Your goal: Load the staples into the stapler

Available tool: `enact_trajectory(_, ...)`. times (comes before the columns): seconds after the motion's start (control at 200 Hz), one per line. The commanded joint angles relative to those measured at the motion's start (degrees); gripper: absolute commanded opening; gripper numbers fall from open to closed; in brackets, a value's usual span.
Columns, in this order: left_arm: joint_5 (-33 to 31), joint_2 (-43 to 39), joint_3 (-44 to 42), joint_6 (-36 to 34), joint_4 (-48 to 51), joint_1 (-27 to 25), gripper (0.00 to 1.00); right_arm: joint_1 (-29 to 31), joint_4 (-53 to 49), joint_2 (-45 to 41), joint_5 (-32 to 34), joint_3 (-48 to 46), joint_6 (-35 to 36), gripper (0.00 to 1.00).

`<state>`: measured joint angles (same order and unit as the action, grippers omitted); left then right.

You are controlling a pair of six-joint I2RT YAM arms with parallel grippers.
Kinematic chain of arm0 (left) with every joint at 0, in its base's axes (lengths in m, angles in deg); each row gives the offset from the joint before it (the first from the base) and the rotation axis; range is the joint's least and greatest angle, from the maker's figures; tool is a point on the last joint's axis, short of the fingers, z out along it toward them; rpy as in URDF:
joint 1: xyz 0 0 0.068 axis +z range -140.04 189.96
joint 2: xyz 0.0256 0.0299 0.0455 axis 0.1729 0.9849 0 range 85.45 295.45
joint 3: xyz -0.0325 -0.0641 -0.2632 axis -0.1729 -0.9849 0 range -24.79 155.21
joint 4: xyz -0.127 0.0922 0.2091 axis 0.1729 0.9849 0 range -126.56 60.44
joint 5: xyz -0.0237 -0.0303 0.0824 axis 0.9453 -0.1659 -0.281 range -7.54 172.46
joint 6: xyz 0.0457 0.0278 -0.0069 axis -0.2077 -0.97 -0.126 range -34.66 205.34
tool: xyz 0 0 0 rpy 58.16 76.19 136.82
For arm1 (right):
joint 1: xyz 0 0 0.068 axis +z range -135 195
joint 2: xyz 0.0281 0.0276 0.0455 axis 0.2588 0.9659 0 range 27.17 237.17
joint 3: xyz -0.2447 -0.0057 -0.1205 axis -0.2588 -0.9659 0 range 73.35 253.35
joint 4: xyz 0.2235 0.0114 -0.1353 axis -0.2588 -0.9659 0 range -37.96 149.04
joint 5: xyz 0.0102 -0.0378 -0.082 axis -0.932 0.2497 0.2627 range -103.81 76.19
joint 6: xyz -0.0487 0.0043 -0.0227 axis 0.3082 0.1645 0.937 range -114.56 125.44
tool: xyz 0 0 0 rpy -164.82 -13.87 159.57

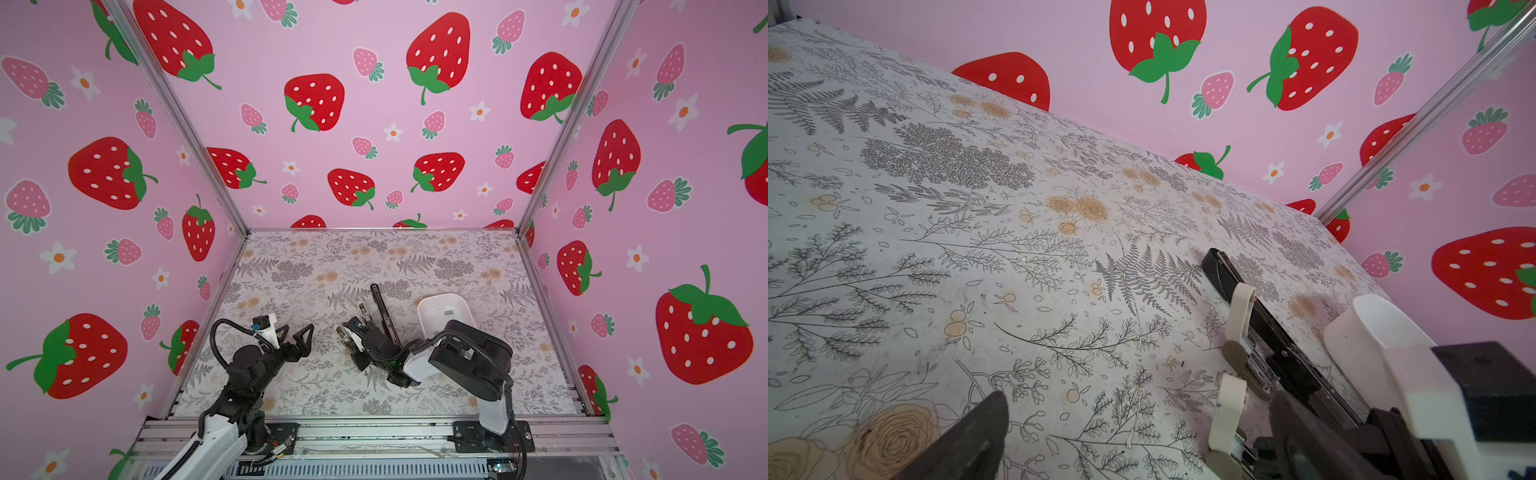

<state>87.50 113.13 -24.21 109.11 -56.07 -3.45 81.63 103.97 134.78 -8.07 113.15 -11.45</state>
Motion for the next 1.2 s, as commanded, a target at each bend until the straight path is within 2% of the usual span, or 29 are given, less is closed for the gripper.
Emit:
enact_trajectory(0.0,-0.47,-0.62,0.11,-0.36,-1.2,-0.24,0.99,0.17,-2.19,-1.37,0.21,-1.12,-0.86,0.14)
enact_trajectory(0.33,-0.58,-0.62,0.12,-0.38,-1.17,-0.26,0.99,0.17,-2.55,-2.68,0.23,-1.42,-1.18,0.27)
enact_trajectory(0.455,-0.64,-0.62,0.12,-0.39,-1.12,-0.23,0.99,0.17,-2.51,-3.95,0.26,-1.97,-1.22,0.29)
enact_trajectory(0.68,-0.64,-0.66,0.1,-0.39,-1.14,-0.3,0.99,0.17,-2.84,-5.4,1.01,-2.03,-1.27,0.31)
enact_trajectory(1.195,-0.65,-0.79,0.12,-0.35,-1.07,-0.28,0.99,-0.23,-8.09,-1.19,3.55,4.24,-2.54,0.3)
